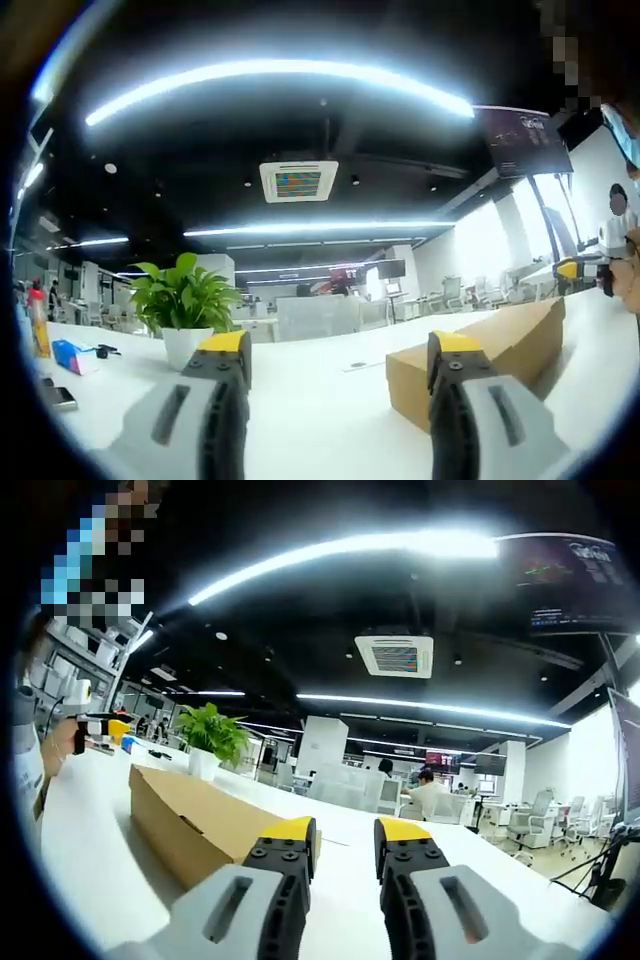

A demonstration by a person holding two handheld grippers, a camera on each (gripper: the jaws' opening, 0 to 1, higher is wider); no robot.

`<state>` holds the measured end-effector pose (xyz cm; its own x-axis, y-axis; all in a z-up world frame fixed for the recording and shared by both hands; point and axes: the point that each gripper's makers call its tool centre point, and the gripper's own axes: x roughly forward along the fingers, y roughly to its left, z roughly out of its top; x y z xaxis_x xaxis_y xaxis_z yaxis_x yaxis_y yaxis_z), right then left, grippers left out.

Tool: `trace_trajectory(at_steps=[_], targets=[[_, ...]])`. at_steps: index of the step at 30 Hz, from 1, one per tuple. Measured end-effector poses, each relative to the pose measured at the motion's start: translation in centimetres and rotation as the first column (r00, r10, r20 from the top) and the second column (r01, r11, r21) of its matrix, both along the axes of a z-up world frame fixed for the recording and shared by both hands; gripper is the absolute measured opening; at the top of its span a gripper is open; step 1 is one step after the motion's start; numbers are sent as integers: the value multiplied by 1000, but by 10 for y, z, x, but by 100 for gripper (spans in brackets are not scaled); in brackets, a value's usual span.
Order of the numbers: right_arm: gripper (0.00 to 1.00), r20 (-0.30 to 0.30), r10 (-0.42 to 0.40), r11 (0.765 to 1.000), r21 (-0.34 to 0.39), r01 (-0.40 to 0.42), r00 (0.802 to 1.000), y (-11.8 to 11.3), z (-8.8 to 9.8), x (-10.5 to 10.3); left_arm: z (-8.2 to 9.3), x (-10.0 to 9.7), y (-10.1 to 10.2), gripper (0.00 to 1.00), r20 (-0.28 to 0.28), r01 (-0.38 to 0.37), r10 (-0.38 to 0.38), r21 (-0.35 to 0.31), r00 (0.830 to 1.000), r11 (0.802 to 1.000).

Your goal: Operate the shoe box by opening the lid, removing the specified soft item, and placing it in the target area until the item is outside and the box remains undamaged.

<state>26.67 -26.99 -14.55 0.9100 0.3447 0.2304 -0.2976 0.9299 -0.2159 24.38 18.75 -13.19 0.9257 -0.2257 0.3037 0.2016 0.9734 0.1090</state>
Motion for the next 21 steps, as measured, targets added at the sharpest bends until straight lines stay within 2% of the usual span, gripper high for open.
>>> trace_trajectory(at_steps=[21], targets=[[24,7,-6,1000,0,6,1000,-1,1,-1,-2,1,6,74,-17,-17,17,-7,1000,1000]])
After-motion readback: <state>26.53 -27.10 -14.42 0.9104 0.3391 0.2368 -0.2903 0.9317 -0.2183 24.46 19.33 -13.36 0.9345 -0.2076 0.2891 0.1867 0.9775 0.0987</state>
